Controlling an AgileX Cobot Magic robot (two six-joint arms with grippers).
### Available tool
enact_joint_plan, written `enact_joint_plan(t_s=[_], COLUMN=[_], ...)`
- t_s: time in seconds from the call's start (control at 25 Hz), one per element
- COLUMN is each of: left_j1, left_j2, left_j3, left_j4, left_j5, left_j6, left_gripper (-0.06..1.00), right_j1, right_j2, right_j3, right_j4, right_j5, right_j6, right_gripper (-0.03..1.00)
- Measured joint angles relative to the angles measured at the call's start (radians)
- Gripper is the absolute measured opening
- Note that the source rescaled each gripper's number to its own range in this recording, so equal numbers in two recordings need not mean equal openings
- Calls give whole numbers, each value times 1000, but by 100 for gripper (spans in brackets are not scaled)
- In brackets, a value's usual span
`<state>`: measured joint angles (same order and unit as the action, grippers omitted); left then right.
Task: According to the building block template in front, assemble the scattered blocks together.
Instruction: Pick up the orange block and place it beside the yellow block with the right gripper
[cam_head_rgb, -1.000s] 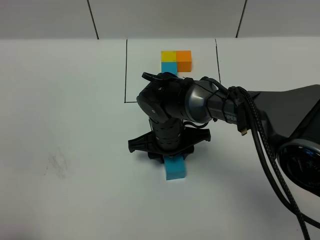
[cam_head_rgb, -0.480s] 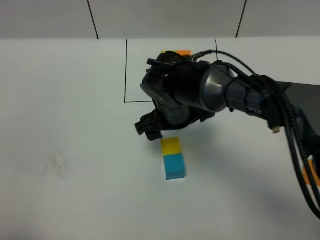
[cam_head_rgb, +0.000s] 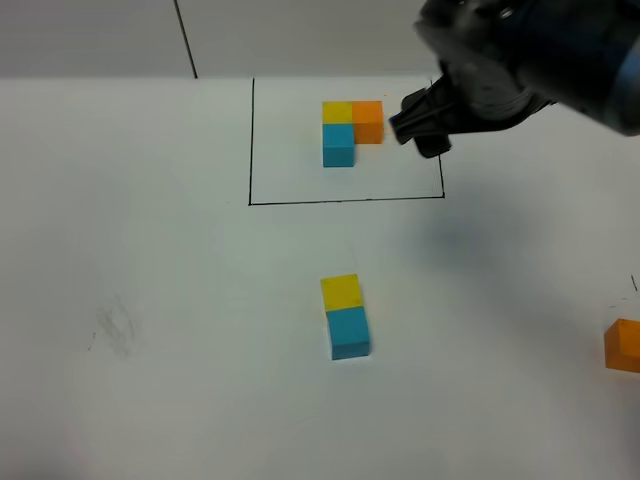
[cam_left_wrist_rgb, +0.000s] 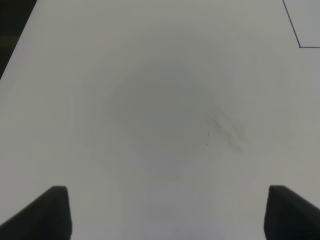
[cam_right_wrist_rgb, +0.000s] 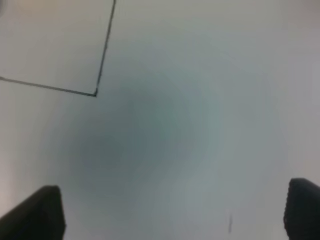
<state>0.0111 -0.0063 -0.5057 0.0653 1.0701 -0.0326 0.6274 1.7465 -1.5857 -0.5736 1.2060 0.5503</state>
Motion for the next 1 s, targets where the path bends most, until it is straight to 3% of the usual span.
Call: enact_joint_plan(t_s=[0.28,0.52,0.8,1.0], left_j1=[0,0,0,0], left_j2=[0,0,0,0], left_j3=[0,0,0,0], left_j4=[0,0,0,1], left_j5=[0,0,0,0], left_j6=[0,0,0,0], left_gripper=[65,65,65,65], right_j1=[-249,-492,-627,-705], right_j2=[-186,-295,-370,-405], right_j3=[1,2,53,273], right_j4=[124,332,339,404], right_j5=[3,12,10,10], right_j6=[-217,-432,-502,-538], right_gripper=[80,80,79,79])
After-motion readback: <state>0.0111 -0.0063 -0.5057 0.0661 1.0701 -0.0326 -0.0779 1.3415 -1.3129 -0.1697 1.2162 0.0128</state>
